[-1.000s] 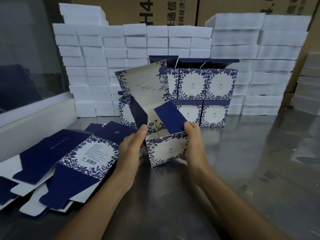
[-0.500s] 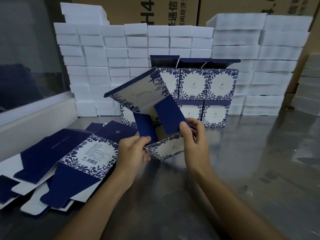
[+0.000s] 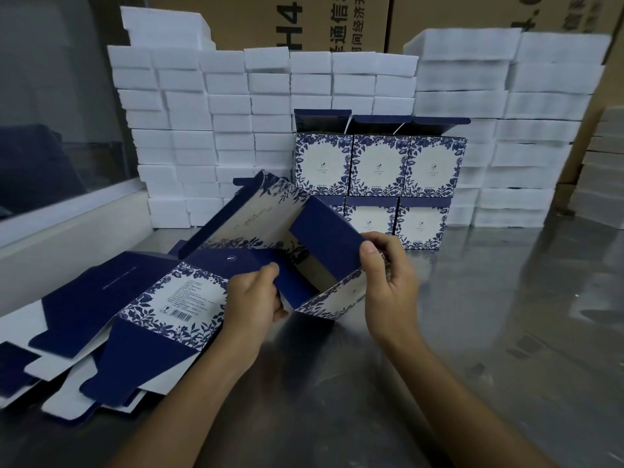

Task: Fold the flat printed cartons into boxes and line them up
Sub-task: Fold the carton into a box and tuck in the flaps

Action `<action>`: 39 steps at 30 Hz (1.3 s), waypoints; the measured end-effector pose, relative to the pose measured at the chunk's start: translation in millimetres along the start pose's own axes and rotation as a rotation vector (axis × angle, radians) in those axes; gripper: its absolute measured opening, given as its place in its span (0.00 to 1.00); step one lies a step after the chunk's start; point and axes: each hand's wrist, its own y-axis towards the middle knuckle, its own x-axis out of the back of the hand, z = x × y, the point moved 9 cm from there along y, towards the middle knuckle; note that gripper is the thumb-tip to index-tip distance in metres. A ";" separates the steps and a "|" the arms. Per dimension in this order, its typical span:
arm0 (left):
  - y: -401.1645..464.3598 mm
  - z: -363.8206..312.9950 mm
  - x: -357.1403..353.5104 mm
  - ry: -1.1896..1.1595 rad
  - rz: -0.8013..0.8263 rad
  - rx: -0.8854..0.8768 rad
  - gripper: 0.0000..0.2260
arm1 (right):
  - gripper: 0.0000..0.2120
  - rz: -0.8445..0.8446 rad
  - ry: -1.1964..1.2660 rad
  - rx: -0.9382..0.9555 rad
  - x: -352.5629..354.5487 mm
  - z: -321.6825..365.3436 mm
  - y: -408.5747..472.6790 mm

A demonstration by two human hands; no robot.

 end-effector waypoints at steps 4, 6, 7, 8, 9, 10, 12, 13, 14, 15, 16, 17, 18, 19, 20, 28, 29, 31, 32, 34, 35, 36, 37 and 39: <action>-3.9 -0.5 -1.7 0.034 0.011 0.011 0.24 | 0.18 -0.011 0.022 0.027 3.3 2.5 1.5; -5.2 -2.9 0.7 0.038 -0.013 0.017 0.25 | 0.17 -0.026 0.045 0.030 5.5 2.4 2.6; -5.4 -4.2 2.6 0.028 -0.028 0.019 0.24 | 0.16 -0.032 0.053 0.032 6.4 2.5 3.2; -5.3 -5.3 4.4 0.009 -0.040 0.019 0.24 | 0.16 -0.035 0.059 0.034 7.0 3.0 3.9; -5.0 -6.2 5.7 -0.010 -0.047 0.017 0.23 | 0.16 -0.035 0.063 0.037 7.3 3.5 4.6; -4.7 -6.6 6.9 -0.025 -0.051 0.015 0.22 | 0.15 -0.033 0.064 0.041 7.3 3.7 5.1; -4.6 -6.3 8.8 -0.048 -0.060 0.011 0.21 | 0.15 -0.025 0.063 0.050 7.3 3.8 5.5; -4.6 -5.8 9.5 -0.056 -0.063 0.010 0.20 | 0.15 -0.020 0.062 0.053 6.9 3.4 5.5; -4.3 -5.3 9.9 -0.060 -0.066 0.011 0.19 | 0.15 -0.018 0.060 0.054 6.7 3.2 5.5; -4.1 -4.4 10.5 -0.059 -0.068 0.014 0.19 | 0.15 -0.017 0.057 0.055 6.6 2.9 5.5; -3.7 -3.4 10.6 -0.055 -0.069 0.016 0.20 | 0.15 -0.015 0.057 0.055 6.4 3.0 5.6; -3.3 -3.3 10.6 -0.051 -0.070 0.012 0.20 | 0.15 -0.012 0.057 0.052 6.2 2.8 6.0; -3.0 -4.4 10.8 -0.048 -0.071 -0.005 0.21 | 0.14 -0.013 0.053 0.044 6.2 2.5 6.2; -2.9 -7.0 11.3 -0.039 -0.075 -0.035 0.21 | 0.14 -0.018 0.050 0.030 6.8 1.2 6.4; -2.9 -10.2 12.4 -0.024 -0.084 -0.075 0.19 | 0.15 -0.029 0.051 0.014 8.4 -0.8 7.0; -4.9 -14.1 -1.2 0.008 0.044 -0.162 0.11 | 0.25 -0.016 -0.038 -0.227 8.0 -35.7 5.6; -5.9 -14.8 -3.1 0.003 0.056 -0.160 0.12 | 0.20 -0.018 -0.043 -0.247 7.4 -40.2 4.4; -5.8 -14.2 -2.4 -0.001 0.057 -0.160 0.13 | 0.11 -0.052 -0.010 -0.281 10.5 -48.6 3.9; -5.1 -13.1 -0.6 -0.006 0.045 -0.156 0.13 | 0.09 -0.066 -0.020 -0.276 12.6 -48.4 4.7; -4.0 -10.1 3.1 -0.029 0.016 -0.126 0.15 | 0.06 -0.045 -0.086 -0.273 12.4 -48.8 6.0; -2.7 -8.2 3.9 -0.052 0.005 -0.105 0.16 | 0.08 -0.025 -0.094 -0.282 10.8 -48.8 5.2; -1.5 -6.4 4.3 -0.075 -0.001 -0.083 0.16 | 0.12 -0.005 -0.079 -0.287 8.3 -47.3 4.0; -0.7 -5.7 4.8 -0.088 -0.007 -0.067 0.16 | 0.18 0.012 -0.060 -0.289 5.7 -44.3 2.6; -0.1 -7.7 6.3 -0.083 -0.024 -0.064 0.14 | 0.29 0.030 -0.033 -0.290 1.9 -37.2 1.1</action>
